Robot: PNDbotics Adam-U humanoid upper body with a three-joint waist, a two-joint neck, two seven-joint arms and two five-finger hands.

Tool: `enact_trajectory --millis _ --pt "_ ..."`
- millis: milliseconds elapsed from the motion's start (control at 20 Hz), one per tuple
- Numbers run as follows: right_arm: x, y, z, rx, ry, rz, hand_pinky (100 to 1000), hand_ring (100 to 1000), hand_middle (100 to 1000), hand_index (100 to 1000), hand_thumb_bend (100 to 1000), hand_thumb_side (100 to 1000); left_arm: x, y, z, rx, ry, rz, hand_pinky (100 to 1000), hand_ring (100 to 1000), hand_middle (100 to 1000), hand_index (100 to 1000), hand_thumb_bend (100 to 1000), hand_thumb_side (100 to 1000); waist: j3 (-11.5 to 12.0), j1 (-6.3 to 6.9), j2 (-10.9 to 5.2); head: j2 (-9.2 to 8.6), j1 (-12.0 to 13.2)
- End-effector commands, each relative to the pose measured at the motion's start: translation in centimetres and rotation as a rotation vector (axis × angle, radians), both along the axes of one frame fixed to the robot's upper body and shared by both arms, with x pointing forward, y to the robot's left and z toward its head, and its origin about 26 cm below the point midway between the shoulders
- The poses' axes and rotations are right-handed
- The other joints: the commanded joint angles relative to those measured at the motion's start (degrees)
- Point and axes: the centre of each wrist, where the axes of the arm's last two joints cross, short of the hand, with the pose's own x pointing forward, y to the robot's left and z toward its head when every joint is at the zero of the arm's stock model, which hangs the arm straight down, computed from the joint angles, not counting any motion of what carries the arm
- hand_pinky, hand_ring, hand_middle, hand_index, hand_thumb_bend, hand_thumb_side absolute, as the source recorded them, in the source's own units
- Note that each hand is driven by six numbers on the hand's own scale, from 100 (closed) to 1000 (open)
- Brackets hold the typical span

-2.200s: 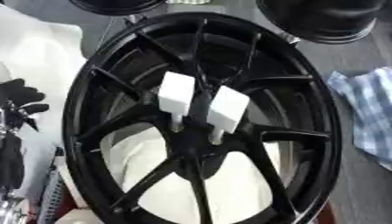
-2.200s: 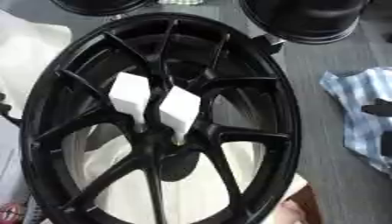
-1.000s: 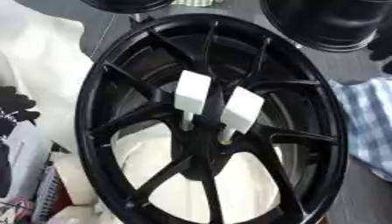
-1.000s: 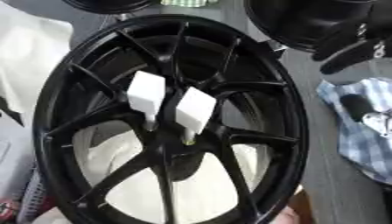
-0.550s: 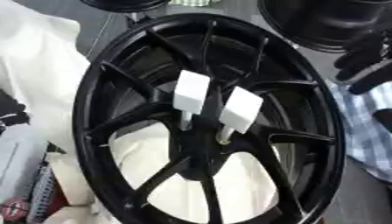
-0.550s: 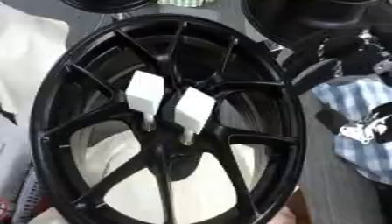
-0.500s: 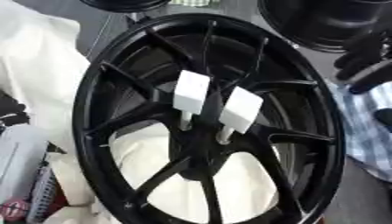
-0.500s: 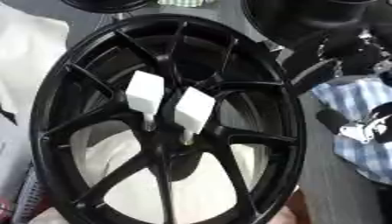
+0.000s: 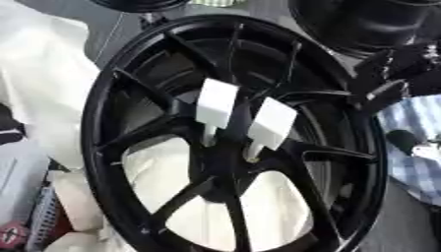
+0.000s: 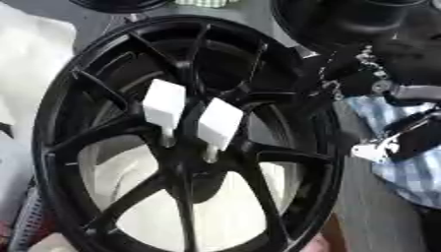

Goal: Pull the pin out of the wheel hub.

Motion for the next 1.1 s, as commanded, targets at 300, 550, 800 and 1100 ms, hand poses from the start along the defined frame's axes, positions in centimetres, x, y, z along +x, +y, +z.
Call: enact_trajectory --millis 300,550,800,1100 --pt "0.2 2.8 1.8 -0.041 -0.025 0.013 899 846 774 806 100 261 -0.2 -0.1 0.7 0.008 -0.015 -0.022 641 666 592 735 100 753 0.31 0.11 -1.93 1.4 -0.63" --pt "0.6 5.2 2.7 -0.108 -0.019 0.1 909 859 797 818 100 275 -0.5 0.3 0.2 0.0 0.008 -0.002 641 666 592 734 100 753 -1.08 0.26 -3.46 3.4 0.08" --pt "0.9 6.9 2.9 -0.136 0.004 0.163 913 860 800 816 100 274 -0.7 0.6 -0.1 -0.004 0.024 0.011 641 667 591 734 100 756 -2.2 0.41 -4.23 4.0 1.04" --pt "1.1 8.1 2.6 -0.164 0.02 0.198 909 862 801 815 100 276 -0.9 0.9 -0.6 -0.01 0.042 0.033 640 667 591 734 100 760 -3.27 0.74 -4.62 4.32 2.84"
